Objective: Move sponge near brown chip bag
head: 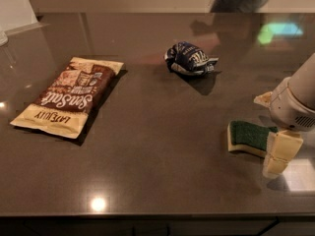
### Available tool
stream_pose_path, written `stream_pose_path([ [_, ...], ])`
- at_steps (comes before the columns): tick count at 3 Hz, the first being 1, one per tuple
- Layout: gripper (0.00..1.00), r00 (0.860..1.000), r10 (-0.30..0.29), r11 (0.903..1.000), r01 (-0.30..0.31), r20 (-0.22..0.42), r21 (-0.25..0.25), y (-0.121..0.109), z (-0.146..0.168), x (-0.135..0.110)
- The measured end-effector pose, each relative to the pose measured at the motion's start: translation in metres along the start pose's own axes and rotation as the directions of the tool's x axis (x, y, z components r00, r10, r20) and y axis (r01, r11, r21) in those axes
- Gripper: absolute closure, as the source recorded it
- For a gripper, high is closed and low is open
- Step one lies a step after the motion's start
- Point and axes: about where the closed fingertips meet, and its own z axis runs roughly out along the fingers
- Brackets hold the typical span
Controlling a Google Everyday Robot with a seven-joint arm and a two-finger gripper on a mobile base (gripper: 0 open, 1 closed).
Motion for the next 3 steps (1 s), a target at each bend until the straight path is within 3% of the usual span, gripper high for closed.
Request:
stream_pose_path([
  [1,0.18,1.0,-0.006,0.9998,0.006,-0.016,-0.016,-0.0001,0.0038,0.001],
  [3,0.65,1.0,-0.017,0.999,0.016,-0.017,-0.041,0.0002,-0.0029,-0.0044],
])
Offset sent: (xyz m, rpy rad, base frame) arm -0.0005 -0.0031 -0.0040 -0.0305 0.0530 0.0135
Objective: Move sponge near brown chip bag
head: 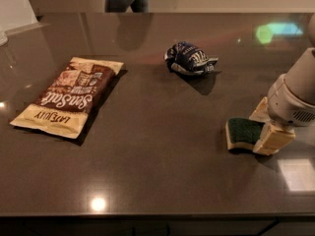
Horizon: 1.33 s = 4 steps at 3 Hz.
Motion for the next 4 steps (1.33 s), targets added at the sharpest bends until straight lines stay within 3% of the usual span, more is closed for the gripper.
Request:
stream_pose_path([
  [1,0.88,0.999,-0.042,0.9991,0.042,0.025,-0.006,0.002,-0.013,-0.026],
  [2,1.0,0.994,-0.094,0.9954,0.095,0.053,-0.01,0.005,-0.02,-0.064],
  [4,1.0,0.982,-0.166,0.9852,0.169,0.091,-0.028,0.007,-0.004,-0.139],
])
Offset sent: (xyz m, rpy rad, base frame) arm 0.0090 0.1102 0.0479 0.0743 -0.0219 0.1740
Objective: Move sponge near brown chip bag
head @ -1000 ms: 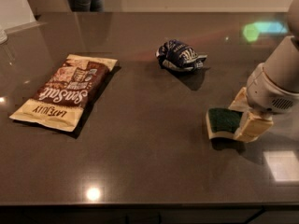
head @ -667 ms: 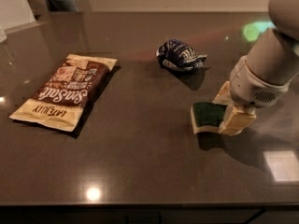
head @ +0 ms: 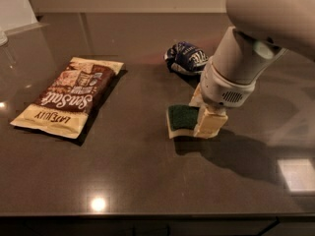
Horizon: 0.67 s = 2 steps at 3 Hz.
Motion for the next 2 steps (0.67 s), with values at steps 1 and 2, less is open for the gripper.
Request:
stream_pose_path([
  [1,1.0,1.0,-0.009,0.9999,0.009,0.029,-0.009,-0.013,0.013,-0.032],
  [2,1.0,0.998,-0.004,0.9999,0.004,0.059,-0.011,-0.029,0.022,-0.057],
])
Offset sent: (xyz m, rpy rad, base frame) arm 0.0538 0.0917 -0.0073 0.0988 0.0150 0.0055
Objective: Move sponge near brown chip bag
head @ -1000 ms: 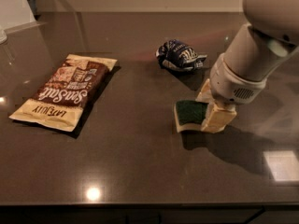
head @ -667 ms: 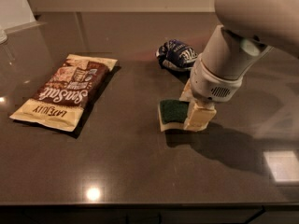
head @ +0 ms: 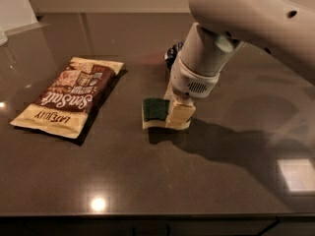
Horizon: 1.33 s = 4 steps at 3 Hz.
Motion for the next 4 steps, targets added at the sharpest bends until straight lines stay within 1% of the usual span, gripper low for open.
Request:
stream_pose_path([
  [1,1.0,1.0,0.0,1.0,0.0,0.029,0.0,-0.016,0.006,-0.025],
  [2,1.0,0.998,0.025,0.9997,-0.026,0.062,0.004,-0.033,0.013,-0.048],
  [3,1.0,0.995,0.044,0.9986,-0.046,0.086,0.027,-0.053,0.021,-0.07],
  [4,1.0,0.993,0.045,0.998,-0.049,0.105,0.04,-0.073,0.028,-0.088],
])
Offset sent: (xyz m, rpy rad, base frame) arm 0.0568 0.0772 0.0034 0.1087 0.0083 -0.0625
